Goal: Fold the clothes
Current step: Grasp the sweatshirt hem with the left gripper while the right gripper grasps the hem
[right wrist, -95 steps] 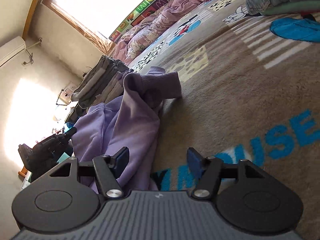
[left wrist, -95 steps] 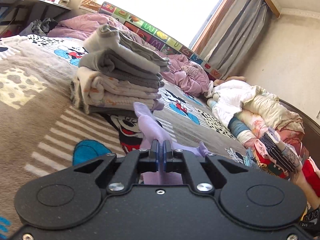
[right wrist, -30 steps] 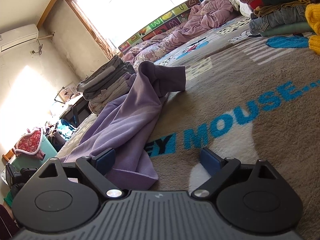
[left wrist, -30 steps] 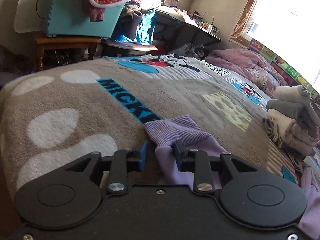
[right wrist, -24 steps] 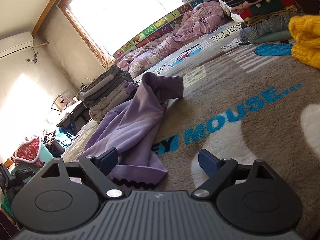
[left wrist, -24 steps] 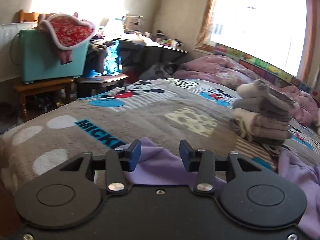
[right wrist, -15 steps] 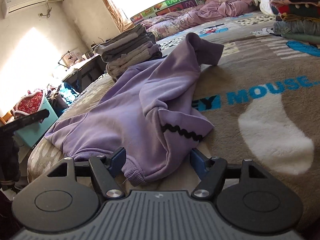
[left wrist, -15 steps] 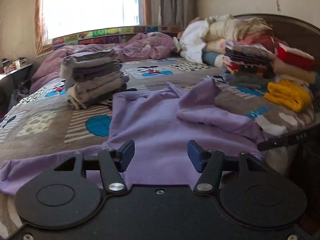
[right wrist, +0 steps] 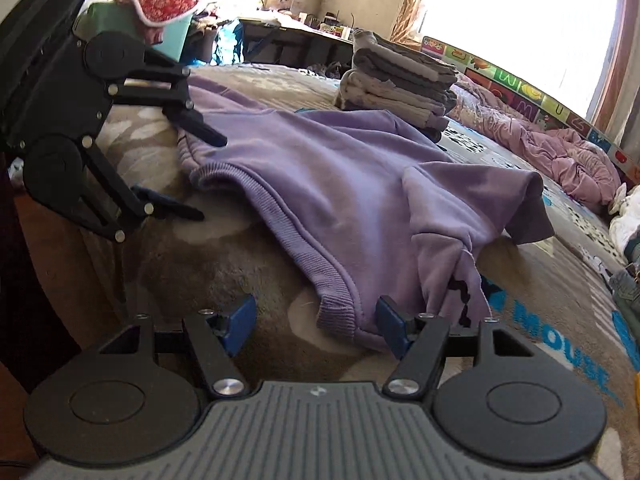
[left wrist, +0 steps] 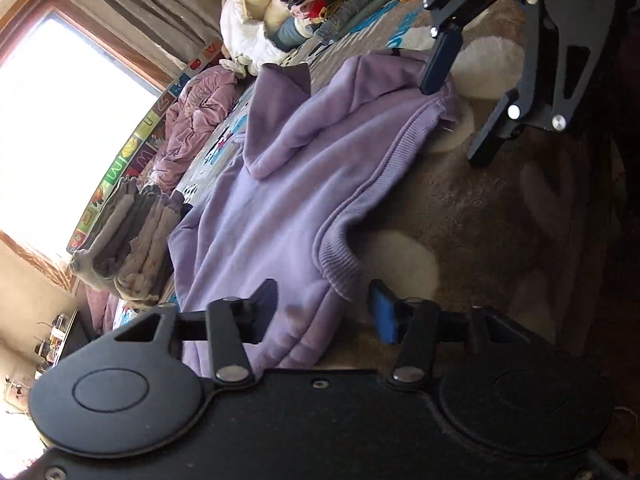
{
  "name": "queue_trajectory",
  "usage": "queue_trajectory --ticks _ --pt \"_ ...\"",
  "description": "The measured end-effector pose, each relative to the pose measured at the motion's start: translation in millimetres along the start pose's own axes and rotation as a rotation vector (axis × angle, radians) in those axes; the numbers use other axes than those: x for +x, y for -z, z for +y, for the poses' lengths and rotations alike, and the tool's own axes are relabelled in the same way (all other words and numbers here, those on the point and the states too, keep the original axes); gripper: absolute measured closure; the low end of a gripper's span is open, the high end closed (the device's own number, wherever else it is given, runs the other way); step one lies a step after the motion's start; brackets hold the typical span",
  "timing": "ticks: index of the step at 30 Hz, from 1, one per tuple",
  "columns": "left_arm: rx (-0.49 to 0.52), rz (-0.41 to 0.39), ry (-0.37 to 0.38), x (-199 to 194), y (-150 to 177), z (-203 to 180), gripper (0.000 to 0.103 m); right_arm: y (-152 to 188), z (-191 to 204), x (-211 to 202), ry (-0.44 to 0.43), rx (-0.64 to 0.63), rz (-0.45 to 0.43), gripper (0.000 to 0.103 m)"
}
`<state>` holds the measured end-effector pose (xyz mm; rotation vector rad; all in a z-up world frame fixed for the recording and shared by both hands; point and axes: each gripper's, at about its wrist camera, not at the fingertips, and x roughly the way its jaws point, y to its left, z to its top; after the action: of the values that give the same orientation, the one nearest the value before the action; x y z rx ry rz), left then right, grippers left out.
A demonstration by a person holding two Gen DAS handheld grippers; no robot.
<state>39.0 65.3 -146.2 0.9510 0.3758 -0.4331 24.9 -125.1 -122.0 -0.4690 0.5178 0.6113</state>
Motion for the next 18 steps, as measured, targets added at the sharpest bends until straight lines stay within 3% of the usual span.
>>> queue_trajectory --ticks 3,7,11,12,13,16,18 --pt "-0.072 -0.043 -0.017 -1.0 0.9 19.3 0.091 -1.7 8.6 -5.5 0.047 -0.06 -0.007 0.038" --pt "-0.3 -0.117 -0.019 -3.4 -0.5 61.3 0.092 -3.9 12.4 -7.5 0.085 -0.138 -0.001 0.038" --pt "-0.448 -0.157 -0.006 7.8 -5.8 89.4 0.092 -8.4 15.5 7.9 0.095 -0.228 0.018 0.042" --pt "-0.481 -0.161 0.002 10.0 -7.4 93.6 0.092 -10.4 14.3 11.8 0.107 -0.241 0.02 0.054" --pt "-0.512 -0.166 0.009 12.0 -8.7 97.6 0.092 -13.5 10.9 13.5 0.114 -0.23 0.018 0.073" --pt "-0.594 -0.181 0.014 10.6 -6.4 108.9 0.092 -30.2 -8.6 10.8 0.105 -0.137 -0.032 0.08" --pt "-0.636 -0.191 -0.007 12.1 -4.2 119.0 0.092 -48.9 -33.8 7.7 0.067 0.012 -0.091 0.082"
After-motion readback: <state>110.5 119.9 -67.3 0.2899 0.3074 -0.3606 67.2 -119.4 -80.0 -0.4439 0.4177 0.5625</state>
